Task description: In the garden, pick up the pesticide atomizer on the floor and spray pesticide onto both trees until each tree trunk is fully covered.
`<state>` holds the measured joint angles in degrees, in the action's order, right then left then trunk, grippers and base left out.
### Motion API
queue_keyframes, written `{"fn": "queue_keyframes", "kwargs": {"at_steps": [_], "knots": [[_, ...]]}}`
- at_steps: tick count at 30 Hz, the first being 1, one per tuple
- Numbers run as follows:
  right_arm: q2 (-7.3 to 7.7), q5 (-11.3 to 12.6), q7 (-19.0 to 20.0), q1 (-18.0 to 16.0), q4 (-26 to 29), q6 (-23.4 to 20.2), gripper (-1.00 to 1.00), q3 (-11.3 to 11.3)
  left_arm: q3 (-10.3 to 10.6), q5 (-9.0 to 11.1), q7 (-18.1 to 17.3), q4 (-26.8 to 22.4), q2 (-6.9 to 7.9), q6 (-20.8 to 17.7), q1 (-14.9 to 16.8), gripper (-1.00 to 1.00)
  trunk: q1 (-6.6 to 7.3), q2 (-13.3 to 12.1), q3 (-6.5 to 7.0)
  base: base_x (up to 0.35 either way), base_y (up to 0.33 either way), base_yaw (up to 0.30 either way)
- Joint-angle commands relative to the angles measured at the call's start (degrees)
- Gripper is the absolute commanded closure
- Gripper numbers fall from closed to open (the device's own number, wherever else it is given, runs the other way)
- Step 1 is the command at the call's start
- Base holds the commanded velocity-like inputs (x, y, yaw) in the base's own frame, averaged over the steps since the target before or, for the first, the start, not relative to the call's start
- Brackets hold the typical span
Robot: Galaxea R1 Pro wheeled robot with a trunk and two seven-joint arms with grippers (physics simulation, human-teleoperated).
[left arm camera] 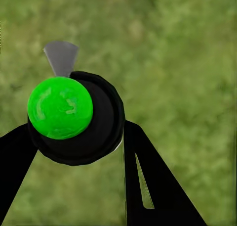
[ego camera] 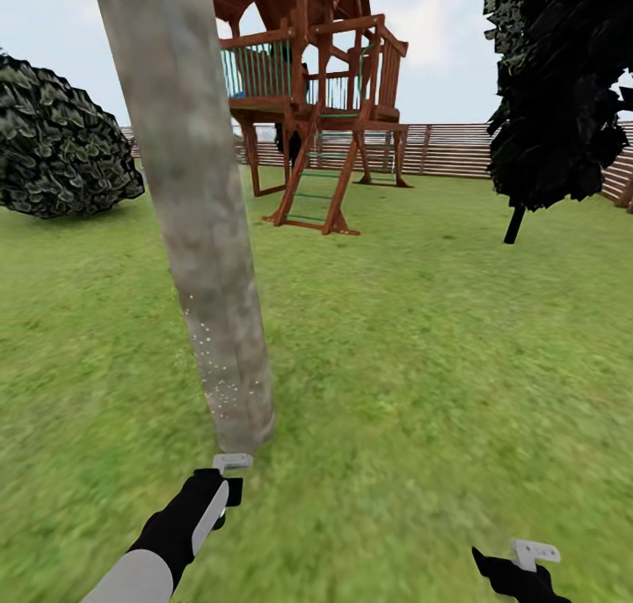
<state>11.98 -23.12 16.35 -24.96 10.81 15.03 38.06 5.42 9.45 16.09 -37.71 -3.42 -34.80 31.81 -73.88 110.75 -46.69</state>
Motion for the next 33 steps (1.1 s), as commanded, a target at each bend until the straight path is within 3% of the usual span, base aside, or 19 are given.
{"fn": "queue_keyframes", "kwargs": {"at_steps": [1, 18, 27, 33], "knots": [[-0.01, 0.0, 0.0, 0.0, 0.0, 0.0, -1.0, 0.0, 0.0, 0.0, 0.0, 0.0, 0.05, 0.0, 0.0, 1.0, 0.0, 0.0, 0.0, 0.126, -0.264, 0.277], [-0.02, 0.0, 0.0, 0.0, 0.0, 0.0, -1.0, 0.0, 0.0, 0.0, 0.0, 0.0, 0.0, 0.0, 0.0, 1.0, 0.0, 0.0, 0.0, 0.13, -0.264, 0.261], [0.02, 0.0, 0.0, 0.0, 0.0, 0.0, -1.0, 0.0, 0.0, 0.1, 0.0, -0.3, 0.0, 0.0, 0.0, 1.0, 0.0, 0.0, 0.0, 0.121, -0.264, 0.059], [0.0, 0.0, 0.0, 0.0, 0.0, 0.0, -1.0, 0.0, 0.0, 0.1, 0.0, -0.3, 0.0, 0.0, 0.0, 1.0, 0.0, 0.0, 0.0, 0.075, -0.268, 0.246]]}}
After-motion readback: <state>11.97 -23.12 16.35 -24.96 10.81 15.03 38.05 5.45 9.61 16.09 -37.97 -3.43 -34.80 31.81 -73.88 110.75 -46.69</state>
